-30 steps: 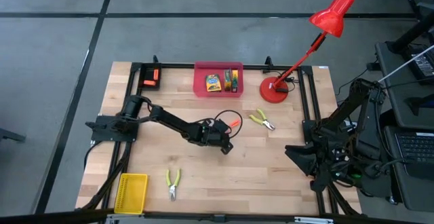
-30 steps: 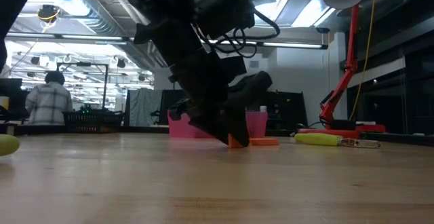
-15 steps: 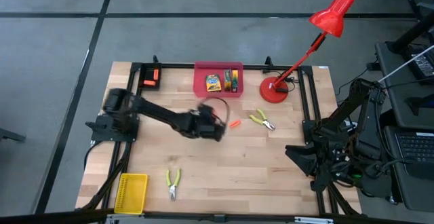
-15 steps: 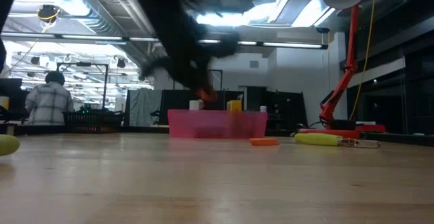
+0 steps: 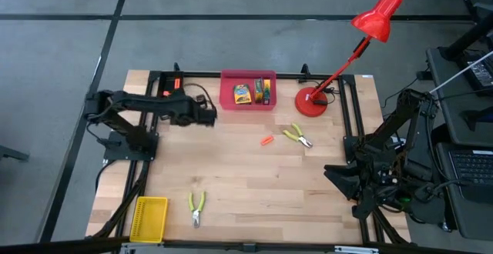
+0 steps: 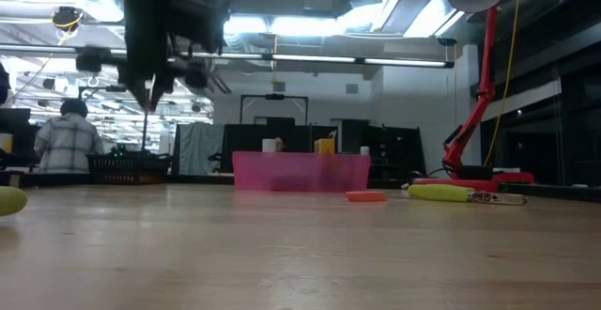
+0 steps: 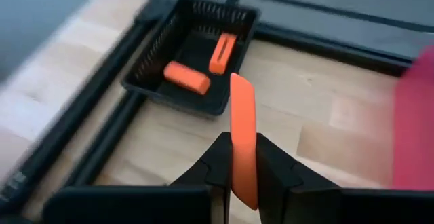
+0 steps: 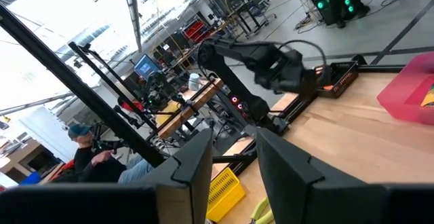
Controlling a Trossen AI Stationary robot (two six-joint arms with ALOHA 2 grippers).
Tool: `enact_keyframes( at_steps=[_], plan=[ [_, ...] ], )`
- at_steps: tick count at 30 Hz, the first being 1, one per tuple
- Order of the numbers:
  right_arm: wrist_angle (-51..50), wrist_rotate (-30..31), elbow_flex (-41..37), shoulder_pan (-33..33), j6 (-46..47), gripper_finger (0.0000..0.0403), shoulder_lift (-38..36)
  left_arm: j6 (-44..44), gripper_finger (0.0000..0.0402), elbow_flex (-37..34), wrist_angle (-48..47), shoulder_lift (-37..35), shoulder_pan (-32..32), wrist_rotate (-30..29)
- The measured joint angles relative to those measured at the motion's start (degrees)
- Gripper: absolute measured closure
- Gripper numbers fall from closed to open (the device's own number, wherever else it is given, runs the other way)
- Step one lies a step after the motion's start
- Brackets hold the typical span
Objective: Pick & Place School Supplies
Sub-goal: Put the orange eraser into the black bin
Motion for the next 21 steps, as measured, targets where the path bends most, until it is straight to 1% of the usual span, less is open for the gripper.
enact_keyframes(
  at_steps=[2, 4, 7, 8, 11, 15, 18, 21],
  plan=[
    [0.5, 0.0, 0.0, 0.0, 0.0, 0.0282, 0.0, 4.1, 0.0372, -3.1, 6.5, -2.1, 4.6, 1.6],
    [0.9, 0.0, 0.0, 0.0, 0.2, 0.0282, 0.0, 10.0, 0.0372, -6.2, 15.4, -3.6, 10.0, 4.0],
    [2.1, 0.8, 0.0, 0.0, 0.2, 0.0282, 0.0, 23.3, 0.0372, -10.2, 28.4, -5.2, 18.6, 9.6],
    [2.6, 1.3, 0.0, 0.0, 0.2, 0.0282, 0.0, 27.1, 0.0372, -11.0, 31.4, -5.2, 21.4, 11.7],
    [3.6, 2.0, 0.0, 0.0, 0.2, 0.0282, 0.0, 33.2, 0.0372, -12.3, 36.0, -5.2, 28.4, 15.0],
    [4.7, 4.6, 0.0, 0.0, 0.2, 0.0282, 0.0, 39.1, 0.0372, -12.4, 38.6, -5.1, 35.9, 17.6],
    [5.1, 5.1, 0.0, -0.1, 0.2, 0.0282, 0.0, 43.7, 0.0372, -12.4, 39.6, -5.1, 40.3, 19.7],
    [5.1, 5.1, 0.0, -0.7, 0.2, 0.0282, 0.0, 46.2, 0.0372, -12.4, 40.1, -5.2, 43.1, 21.9]
  ],
)
